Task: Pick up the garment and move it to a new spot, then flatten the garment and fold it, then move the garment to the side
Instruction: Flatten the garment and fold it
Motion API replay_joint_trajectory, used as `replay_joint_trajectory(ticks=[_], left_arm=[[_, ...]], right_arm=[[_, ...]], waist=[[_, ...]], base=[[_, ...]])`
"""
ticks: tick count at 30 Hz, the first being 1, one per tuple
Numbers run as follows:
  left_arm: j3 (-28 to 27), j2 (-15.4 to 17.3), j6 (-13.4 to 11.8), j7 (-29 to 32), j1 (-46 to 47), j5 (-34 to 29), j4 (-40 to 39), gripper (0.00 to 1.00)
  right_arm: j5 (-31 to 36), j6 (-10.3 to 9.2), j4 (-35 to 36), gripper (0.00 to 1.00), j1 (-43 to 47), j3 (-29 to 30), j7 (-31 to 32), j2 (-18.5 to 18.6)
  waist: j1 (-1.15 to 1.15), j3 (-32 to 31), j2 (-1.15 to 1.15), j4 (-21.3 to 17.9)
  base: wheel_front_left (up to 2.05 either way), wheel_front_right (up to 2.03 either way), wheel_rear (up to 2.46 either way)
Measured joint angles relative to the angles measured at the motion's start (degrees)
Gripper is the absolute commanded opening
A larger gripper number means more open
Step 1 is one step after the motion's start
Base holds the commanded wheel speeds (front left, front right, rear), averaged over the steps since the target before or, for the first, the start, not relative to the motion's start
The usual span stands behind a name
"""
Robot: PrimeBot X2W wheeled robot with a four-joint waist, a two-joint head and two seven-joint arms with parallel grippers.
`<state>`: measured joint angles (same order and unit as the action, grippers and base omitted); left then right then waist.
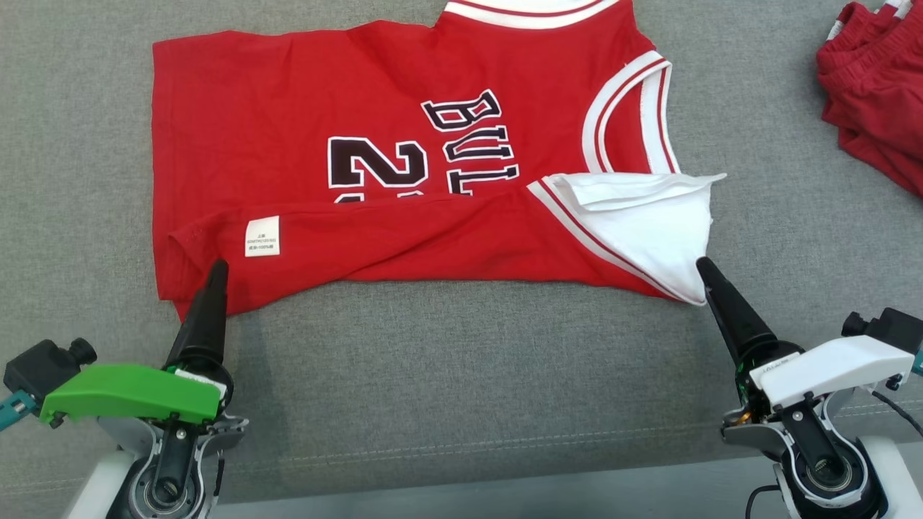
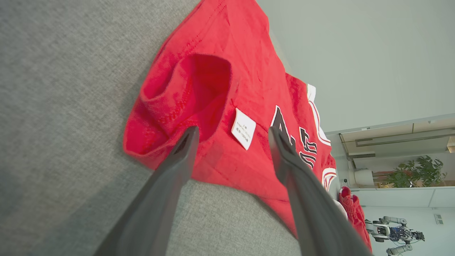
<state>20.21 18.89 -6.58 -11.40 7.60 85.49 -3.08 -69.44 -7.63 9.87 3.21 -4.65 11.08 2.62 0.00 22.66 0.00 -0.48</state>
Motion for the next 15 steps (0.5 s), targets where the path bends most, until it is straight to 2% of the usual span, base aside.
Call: replay_joint_trajectory(ticks=[15], left_arm=[[-0.1,0.5,0.0,-0.1,-3.6,0.0,-2.0,1.0]], right_arm=[[-2.3,0.0,-0.5,1.0,3.4,-2.9,-2.8,-0.2]], waist=[[0.0,-0.4,0.0,-0.2]], base=[[0.0,0.0,0.0]])
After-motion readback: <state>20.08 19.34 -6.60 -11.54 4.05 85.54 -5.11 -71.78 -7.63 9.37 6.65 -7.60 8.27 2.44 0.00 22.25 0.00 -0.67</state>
